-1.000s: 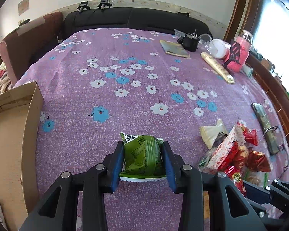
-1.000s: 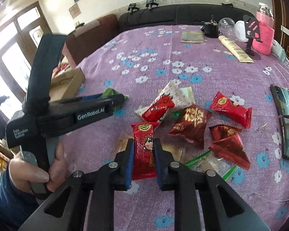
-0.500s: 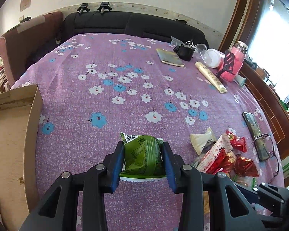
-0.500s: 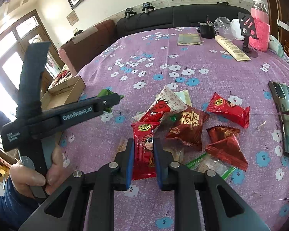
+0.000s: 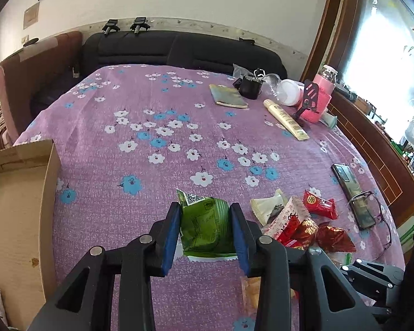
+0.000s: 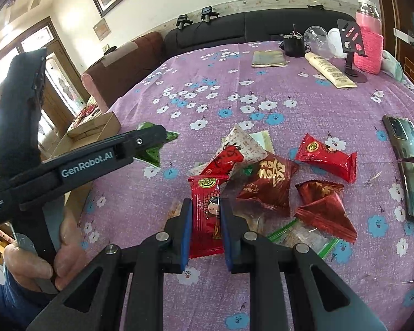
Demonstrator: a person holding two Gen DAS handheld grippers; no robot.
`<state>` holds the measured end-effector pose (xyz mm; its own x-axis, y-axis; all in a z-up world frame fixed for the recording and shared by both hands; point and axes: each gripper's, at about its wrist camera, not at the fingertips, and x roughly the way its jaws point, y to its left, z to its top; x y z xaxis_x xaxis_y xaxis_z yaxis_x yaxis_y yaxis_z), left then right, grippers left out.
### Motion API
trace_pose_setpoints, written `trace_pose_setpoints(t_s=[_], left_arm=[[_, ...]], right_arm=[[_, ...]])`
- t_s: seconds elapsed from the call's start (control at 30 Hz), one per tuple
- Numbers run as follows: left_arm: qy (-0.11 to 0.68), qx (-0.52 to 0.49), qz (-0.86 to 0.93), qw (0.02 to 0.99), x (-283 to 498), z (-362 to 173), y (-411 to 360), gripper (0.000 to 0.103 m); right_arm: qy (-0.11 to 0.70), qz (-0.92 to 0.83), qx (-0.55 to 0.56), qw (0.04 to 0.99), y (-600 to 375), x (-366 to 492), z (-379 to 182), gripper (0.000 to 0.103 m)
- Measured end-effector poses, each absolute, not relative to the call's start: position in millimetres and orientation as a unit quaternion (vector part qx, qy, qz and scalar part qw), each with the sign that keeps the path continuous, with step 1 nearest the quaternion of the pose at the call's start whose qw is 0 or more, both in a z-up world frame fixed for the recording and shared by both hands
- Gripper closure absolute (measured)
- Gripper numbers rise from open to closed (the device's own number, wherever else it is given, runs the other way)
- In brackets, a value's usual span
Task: Organize snacks
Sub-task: 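Lift the green packet with the left gripper while the right lifts the red packet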
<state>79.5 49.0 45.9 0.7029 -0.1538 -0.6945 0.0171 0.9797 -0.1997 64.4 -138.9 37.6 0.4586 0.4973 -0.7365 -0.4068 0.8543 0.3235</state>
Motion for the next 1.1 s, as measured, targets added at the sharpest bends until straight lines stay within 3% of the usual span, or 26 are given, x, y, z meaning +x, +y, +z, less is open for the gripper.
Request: trace_pose_setpoints(t_s=[1.1], left_arm=[[0.399,-0.107,-0.061,0.909,83,40,49,0.065]], right_arm=[[0.450,0.266,0.079,0.849,-147,68,37,0.085]])
